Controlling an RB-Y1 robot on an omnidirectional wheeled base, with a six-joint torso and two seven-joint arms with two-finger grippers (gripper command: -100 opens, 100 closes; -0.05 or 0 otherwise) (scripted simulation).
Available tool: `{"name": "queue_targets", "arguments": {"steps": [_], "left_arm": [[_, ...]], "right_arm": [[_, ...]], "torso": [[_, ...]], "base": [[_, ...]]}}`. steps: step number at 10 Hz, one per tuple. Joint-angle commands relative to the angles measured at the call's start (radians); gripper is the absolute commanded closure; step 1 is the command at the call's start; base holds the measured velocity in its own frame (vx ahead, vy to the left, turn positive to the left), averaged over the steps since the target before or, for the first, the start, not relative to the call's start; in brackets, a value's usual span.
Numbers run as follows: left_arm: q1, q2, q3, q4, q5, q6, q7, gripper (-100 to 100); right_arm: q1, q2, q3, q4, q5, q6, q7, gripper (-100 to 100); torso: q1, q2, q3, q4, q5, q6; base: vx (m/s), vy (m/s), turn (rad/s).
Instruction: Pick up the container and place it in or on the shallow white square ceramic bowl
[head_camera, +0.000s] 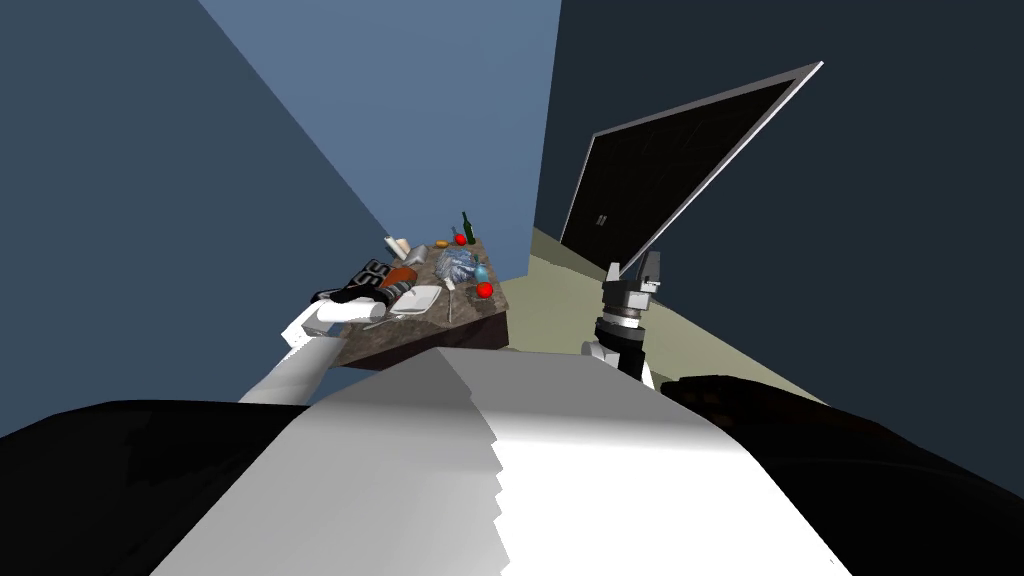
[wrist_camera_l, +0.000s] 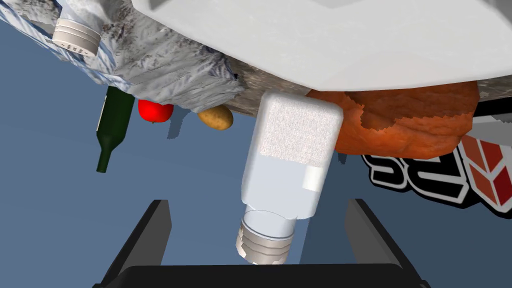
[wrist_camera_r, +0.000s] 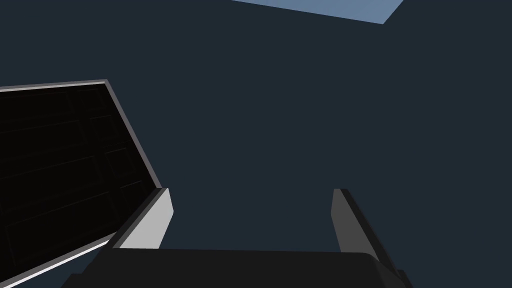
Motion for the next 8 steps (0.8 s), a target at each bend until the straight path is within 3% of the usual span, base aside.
{"name": "queue_targets", "arguments": {"steps": [1, 3, 4, 5, 8], "left_arm": [[0.0, 0.0, 0.0, 0.0, 0.0, 0.0, 0.0, -100], [0.0, 0.0, 0.0, 0.0, 0.0, 0.0, 0.0, -100], [0.0, 0.0, 0.0, 0.0, 0.0, 0.0, 0.0, 0], [0.0, 0.019, 0.021, -0.028, 0.023, 0.031, -0.002, -100], [0.001, 0.048, 0.052, -0.07, 0.057, 0.077, -0.006, -100]], "right_arm": [[0.0, 0.0, 0.0, 0.0, 0.0, 0.0, 0.0, 0], [0.0, 0.0, 0.0, 0.0, 0.0, 0.0, 0.0, 0], [0.0, 0.0, 0.0, 0.0, 0.0, 0.0, 0.0, 0], [0.0, 0.0, 0.0, 0.0, 0.0, 0.0, 0.0, 0], [0.0, 0.0, 0.0, 0.0, 0.0, 0.0, 0.0, 0]], "torso": [[0.0, 0.0, 0.0, 0.0, 0.0, 0.0], [-0.001, 0.0, 0.0, 0.0, 0.0, 0.0], [-0.001, 0.0, 0.0, 0.0, 0.0, 0.0], [-0.002, 0.0, 0.0, 0.0, 0.0, 0.0], [-0.004, -0.001, 0.0, 0.0, -0.001, 0.0]], "base": [[0.0, 0.0, 0.0], [0.0, 0.0, 0.0], [0.0, 0.0, 0.0], [0.008, -0.013, 0.063], [0.012, -0.026, 0.054]]}}
